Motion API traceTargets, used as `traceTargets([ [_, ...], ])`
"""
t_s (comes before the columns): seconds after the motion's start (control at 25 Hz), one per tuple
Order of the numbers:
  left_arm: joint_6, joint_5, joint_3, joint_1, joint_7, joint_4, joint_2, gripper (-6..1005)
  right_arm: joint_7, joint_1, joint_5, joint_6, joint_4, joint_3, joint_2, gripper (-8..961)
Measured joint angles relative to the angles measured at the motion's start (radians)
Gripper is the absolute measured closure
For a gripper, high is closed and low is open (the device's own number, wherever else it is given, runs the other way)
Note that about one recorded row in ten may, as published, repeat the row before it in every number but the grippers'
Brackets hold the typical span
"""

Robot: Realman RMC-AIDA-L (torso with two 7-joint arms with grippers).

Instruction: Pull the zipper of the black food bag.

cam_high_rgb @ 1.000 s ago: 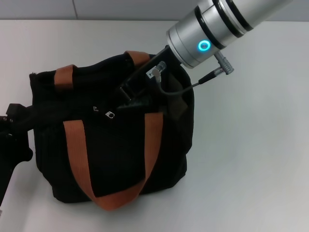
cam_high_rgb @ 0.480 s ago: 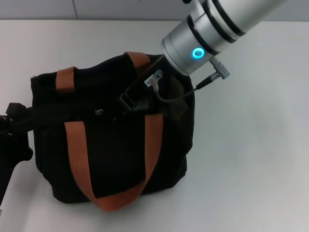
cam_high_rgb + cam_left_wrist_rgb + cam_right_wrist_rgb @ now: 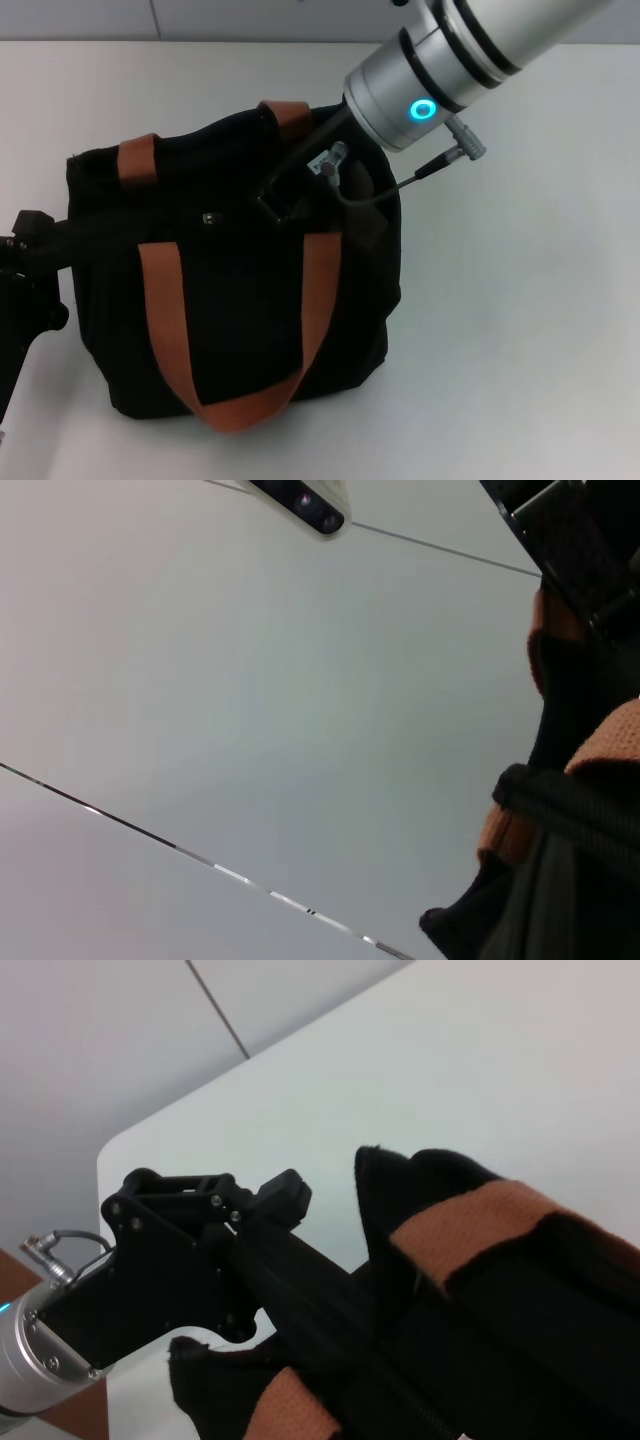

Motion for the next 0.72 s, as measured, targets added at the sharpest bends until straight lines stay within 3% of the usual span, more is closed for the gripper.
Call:
traceTargets([
  [0.36,0.001,-0.004,-0.009,-0.001,-0.002,-0.001,0.0,986,0.006,-0.054,-0.007,-0.037,-0.032,0.052,-0.004,955],
  [0.72,0.009,-0.006,-0.027,-0.001,-0.038,-0.001,0.0,985,0.067,-0.157,-0.135,-0.087,-0.135,0.162,-0.006,955],
])
